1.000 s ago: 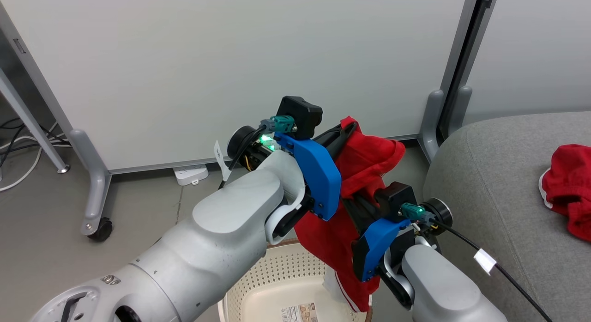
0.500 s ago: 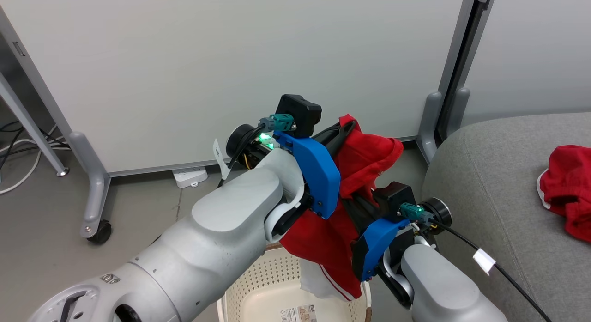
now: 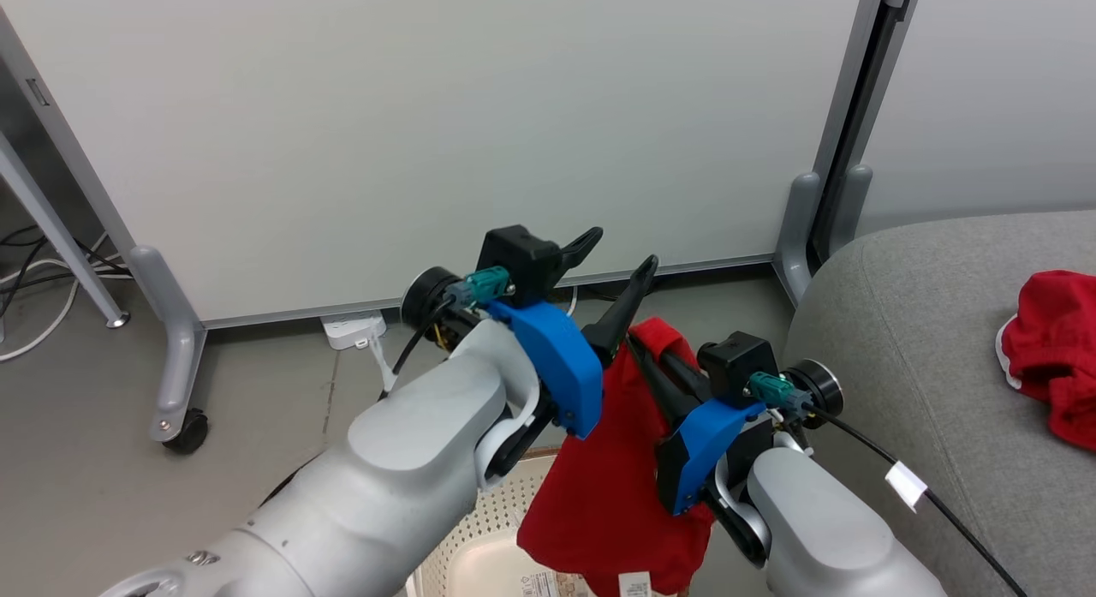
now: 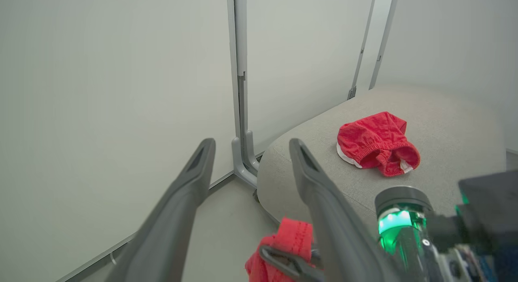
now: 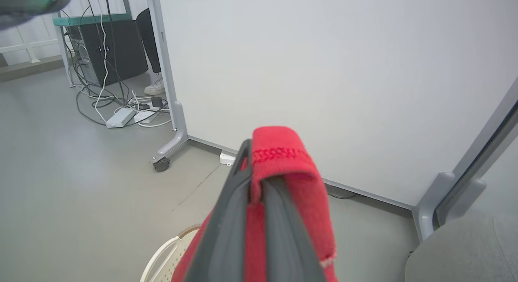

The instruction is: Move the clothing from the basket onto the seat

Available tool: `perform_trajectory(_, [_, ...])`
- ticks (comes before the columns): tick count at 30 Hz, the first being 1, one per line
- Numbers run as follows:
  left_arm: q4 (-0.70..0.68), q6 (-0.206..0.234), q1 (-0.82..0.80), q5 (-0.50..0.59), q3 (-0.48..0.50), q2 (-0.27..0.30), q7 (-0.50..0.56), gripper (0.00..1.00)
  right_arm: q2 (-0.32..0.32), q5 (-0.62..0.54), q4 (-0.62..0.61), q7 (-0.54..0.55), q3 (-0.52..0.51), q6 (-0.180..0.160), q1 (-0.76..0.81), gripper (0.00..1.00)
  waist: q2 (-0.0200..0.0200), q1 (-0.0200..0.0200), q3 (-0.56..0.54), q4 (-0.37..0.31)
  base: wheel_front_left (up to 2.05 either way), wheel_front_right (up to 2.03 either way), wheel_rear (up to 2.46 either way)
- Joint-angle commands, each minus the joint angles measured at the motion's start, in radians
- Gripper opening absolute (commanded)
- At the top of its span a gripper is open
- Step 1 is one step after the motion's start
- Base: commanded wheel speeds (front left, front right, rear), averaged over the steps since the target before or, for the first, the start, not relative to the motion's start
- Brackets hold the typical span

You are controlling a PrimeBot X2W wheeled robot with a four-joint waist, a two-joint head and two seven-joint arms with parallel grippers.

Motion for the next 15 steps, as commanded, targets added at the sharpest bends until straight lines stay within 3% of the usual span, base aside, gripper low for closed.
perform_trajectory(1, [-0.004,0.000,0.042,0.024,0.021,0.021,-0.012,1.00,-0.001,-0.012,-0.007,-0.009,-0.011,0.000,0.001,0.00,0.0000,0.0000,0.001,0.002,0.00,0.00,0.00])
perform_trajectory(9, [-0.236,0.044,0.269,0.241,0.256,0.122,-0.014,1.00,-0.001,-0.044,-0.023,-0.014,-0.053,0.000,0.017,0.00,0.0000,0.0000,0.012,0.015,0.00,0.00,0.00])
perform_trajectory(15, [-0.423,0.027,0.500,0.422,0.398,0.186,-0.015,1.00,-0.001,-0.072,-0.037,-0.009,-0.086,0.000,0.020,0.00,0.0000,0.0000,0.023,0.030,0.00,0.00,0.00])
